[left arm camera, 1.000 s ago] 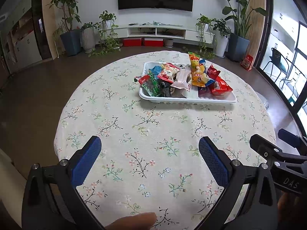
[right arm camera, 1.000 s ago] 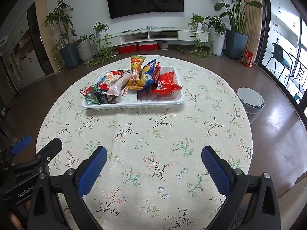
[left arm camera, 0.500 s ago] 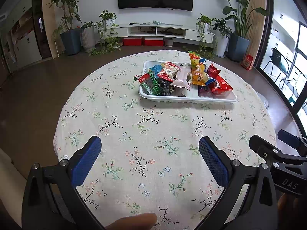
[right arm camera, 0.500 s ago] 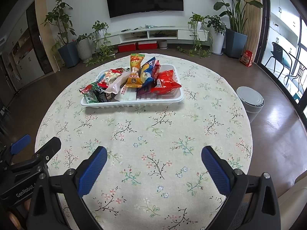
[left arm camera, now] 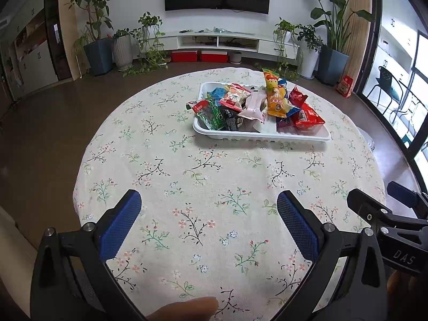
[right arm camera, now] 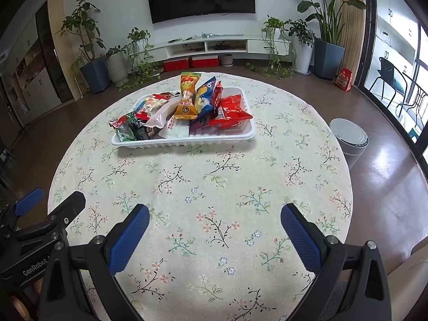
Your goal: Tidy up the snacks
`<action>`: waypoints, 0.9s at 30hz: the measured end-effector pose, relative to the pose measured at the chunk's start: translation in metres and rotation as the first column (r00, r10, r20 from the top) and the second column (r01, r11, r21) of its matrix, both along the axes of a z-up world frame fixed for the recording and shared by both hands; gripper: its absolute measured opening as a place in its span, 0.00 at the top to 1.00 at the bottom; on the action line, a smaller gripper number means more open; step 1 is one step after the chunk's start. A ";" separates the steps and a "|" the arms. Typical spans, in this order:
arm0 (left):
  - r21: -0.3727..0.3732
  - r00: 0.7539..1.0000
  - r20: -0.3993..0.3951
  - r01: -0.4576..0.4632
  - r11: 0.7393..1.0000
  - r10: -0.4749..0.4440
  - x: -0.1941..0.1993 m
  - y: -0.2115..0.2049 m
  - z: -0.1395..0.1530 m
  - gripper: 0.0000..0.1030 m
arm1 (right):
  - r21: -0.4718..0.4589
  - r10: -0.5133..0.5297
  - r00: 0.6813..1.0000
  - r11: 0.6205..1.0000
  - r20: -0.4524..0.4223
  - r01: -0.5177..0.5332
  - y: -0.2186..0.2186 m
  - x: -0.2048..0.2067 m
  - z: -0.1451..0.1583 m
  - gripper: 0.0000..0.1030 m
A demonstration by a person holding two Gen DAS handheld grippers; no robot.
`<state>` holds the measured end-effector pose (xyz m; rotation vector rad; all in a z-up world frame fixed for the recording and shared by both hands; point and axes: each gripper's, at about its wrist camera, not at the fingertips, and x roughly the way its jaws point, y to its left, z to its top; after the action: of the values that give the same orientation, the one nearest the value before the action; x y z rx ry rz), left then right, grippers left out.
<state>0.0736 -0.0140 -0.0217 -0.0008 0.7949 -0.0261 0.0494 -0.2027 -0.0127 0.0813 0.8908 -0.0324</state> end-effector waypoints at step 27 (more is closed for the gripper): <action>-0.005 1.000 -0.008 0.002 1.000 -0.002 0.000 -0.003 -0.004 0.00 | -0.001 0.002 1.000 1.000 -0.007 -0.002 0.001 -0.001 -0.002 0.02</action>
<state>0.0732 -0.0167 -0.0252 -0.0052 0.8024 -0.0299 0.0485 -0.2021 -0.0152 0.0799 0.8982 -0.0316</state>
